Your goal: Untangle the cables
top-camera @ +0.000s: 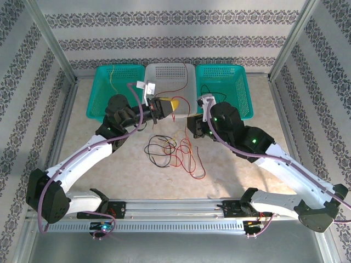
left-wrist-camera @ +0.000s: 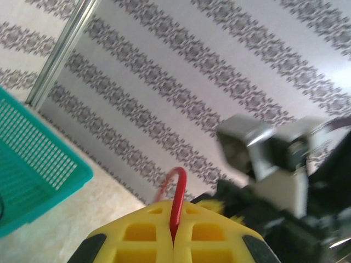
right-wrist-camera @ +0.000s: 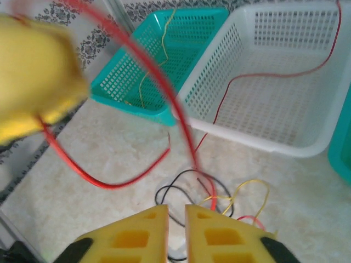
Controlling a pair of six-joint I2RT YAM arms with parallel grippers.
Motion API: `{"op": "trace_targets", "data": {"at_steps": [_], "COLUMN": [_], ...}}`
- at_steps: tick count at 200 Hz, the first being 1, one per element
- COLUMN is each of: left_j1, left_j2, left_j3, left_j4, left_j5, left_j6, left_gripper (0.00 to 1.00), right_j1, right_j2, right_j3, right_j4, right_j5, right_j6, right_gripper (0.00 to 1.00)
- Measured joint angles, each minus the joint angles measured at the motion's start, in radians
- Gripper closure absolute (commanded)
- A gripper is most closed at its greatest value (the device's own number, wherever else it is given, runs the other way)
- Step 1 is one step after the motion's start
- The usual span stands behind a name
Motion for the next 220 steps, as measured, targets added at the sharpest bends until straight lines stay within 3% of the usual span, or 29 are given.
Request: {"op": "trace_targets", "data": {"at_steps": [34,108,137,179,220], "left_j1": [0.000,0.001,0.011,0.042,0.049], "left_j2": [-0.009,-0.064,-0.086,-0.096,-0.115], "left_j3": [0.058,0.124,0.124,0.126,0.148], "left_j4": [0.056,0.053,0.049,0.023,-0.183], "left_j5": [0.021,0.038,0.038,0.021,-0.129], "left_j6": [-0.040,-0.038,-0.032,-0.020,0.084], "left_gripper": [1.00,1.00,1.00,1.00,1.00], "right_j1": [-0.013,-0.052,-0.093,-0.137,-0.166], "right_j2": [0.006,0.048,0.042,0.002,-0.011], "right_j3": [-0.093,-0.274,-0.368,-0.420,-0.423], "right_j4": [0.058,0.221,0.261,0.284,0.285], "right_j5": [-0.026,-0.100,-0.129,-0.154,-0.149], "right_j6": [0.068,0.194,0.251,0.294,0.309], "right_gripper": [0.53,0.58,0.70,0.67,0.53]}}
